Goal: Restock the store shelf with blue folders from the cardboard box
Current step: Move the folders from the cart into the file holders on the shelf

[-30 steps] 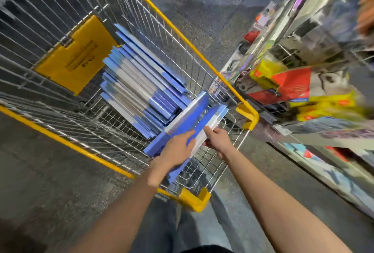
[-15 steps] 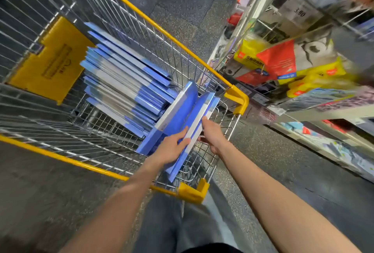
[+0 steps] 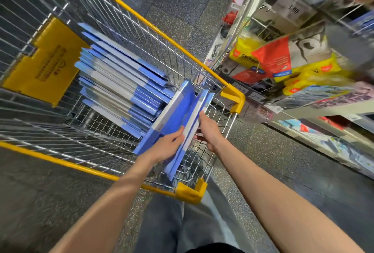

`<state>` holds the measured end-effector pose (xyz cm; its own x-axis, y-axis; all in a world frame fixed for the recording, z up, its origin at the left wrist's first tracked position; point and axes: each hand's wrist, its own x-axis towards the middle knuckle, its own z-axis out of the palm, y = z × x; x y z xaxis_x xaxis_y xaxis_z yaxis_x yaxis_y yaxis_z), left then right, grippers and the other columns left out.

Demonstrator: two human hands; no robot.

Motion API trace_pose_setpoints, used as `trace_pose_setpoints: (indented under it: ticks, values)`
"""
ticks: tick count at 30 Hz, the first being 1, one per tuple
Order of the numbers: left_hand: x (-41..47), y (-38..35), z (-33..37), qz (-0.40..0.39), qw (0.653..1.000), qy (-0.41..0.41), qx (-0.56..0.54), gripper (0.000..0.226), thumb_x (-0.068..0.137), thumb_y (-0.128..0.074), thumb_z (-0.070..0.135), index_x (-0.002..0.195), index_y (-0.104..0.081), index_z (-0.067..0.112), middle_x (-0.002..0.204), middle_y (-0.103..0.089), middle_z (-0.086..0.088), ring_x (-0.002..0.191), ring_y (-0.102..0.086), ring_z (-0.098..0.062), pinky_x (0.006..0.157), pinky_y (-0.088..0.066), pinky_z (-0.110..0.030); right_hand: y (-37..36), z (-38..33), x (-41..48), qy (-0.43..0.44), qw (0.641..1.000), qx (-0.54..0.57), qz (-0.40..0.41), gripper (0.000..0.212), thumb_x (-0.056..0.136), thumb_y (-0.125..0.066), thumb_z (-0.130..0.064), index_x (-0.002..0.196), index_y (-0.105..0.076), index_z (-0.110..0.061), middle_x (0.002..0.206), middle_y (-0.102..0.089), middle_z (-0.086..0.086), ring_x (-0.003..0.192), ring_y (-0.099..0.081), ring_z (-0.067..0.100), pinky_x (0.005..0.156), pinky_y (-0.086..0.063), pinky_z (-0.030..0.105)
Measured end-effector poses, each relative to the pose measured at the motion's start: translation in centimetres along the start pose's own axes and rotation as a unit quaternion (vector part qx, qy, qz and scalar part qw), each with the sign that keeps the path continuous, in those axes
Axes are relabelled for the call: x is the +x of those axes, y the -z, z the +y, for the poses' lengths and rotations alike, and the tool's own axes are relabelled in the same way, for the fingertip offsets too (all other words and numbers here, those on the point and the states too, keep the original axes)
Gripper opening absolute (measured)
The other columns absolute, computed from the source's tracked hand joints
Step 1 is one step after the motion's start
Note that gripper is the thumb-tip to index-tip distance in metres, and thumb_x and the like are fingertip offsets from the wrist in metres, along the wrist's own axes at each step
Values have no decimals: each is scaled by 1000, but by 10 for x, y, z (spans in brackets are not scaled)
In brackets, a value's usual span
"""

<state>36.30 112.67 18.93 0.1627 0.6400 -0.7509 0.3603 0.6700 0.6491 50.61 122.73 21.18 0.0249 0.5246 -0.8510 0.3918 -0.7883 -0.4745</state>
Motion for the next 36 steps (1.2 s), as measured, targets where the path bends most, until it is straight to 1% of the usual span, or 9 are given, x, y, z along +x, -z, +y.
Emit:
trace_pose_setpoints:
  ticks: [3, 6, 11, 13, 16, 21, 25, 31, 36]
  values:
    - [5, -12, 5, 1, 1000, 22, -18, 53, 107, -40, 39, 158, -25, 43, 146, -47, 11, 127, -53, -19, 105, -41, -35, -9, -11, 3, 17, 994, -100, 43, 78, 91, -40, -73, 107, -65, -1, 100, -68, 13, 91, -65, 28, 72, -53, 29]
    - [6, -9, 6, 8, 999, 22, -24, 48, 106, -38, 28, 151, -43, 43, 120, -51, 12, 98, -50, -8, 77, -40, -20, -13, -10, 13, 33, 978, -190, 85, 66, 90, -60, -56, 98, -68, 9, 90, -72, 22, 86, -71, 33, 82, -58, 41]
    - [-6, 11, 3, 31, 999, 26, -27, 41, 100, -44, 23, 137, -58, 34, 144, -57, 6, 107, -61, -15, 88, -53, -34, -26, -21, -3, 37, 970, -217, 105, 35, 95, -60, -25, 98, -64, 9, 94, -70, 20, 91, -70, 34, 80, -56, 37]
    - [-15, 24, 6, 77, 996, 29, -46, 37, 99, -49, 26, 133, -59, 33, 135, -64, 1, 95, -65, -21, 93, -53, -45, -33, -34, -19, 44, 971, -203, 115, 30, 95, -59, -20, 104, -62, 9, 99, -70, 22, 92, -69, 35, 74, -56, 37]
    - [-31, 45, 12, 121, 991, 24, -56, 35, 103, -50, 26, 136, -58, 28, 124, -68, 1, 96, -66, -17, 88, -51, -35, -43, -60, -40, 53, 977, -173, 116, 15, 94, -55, -7, 100, -59, 7, 83, -64, 19, 72, -67, 30, 54, -51, 32]
    - [-56, 67, 24, 129, 988, 12, -78, 30, 102, -51, 26, 129, -62, 26, 116, -71, 2, 95, -71, -22, 75, -54, -33, -46, -85, -43, 76, 981, -126, 123, 35, 84, -61, -12, 111, -64, 10, 112, -69, 22, 101, -69, 38, 87, -58, 49]
    - [-75, 79, 40, 119, 988, 2, -98, 32, 106, -46, 28, 132, -60, 15, 112, -73, -2, 91, -70, -20, 58, -40, -26, -32, -100, -61, 87, 984, -131, 78, 33, 80, -58, -16, 99, -67, 10, 94, -72, 25, 75, -70, 36, 65, -61, 44]
    - [-107, 84, 77, 132, 985, -10, -113, 22, 107, -47, 31, 109, -57, 12, 106, -63, -10, 74, -54, -16, 59, -39, -27, 5, -141, -144, 144, 987, -66, 0, 23, 83, -70, 6, 73, -52, -4, 63, -51, 12, 41, -56, 17, 39, -51, 31]
    - [-121, 74, 98, 243, 963, -43, -106, 37, 102, -50, 48, 99, -62, 13, 89, -57, -6, 81, -53, -20, 60, -37, -28, 41, -165, -207, 202, 964, -150, -90, 11, 92, -66, -2, 92, -70, 8, 43, -47, 1, 31, -43, 10, 36, -34, 18]
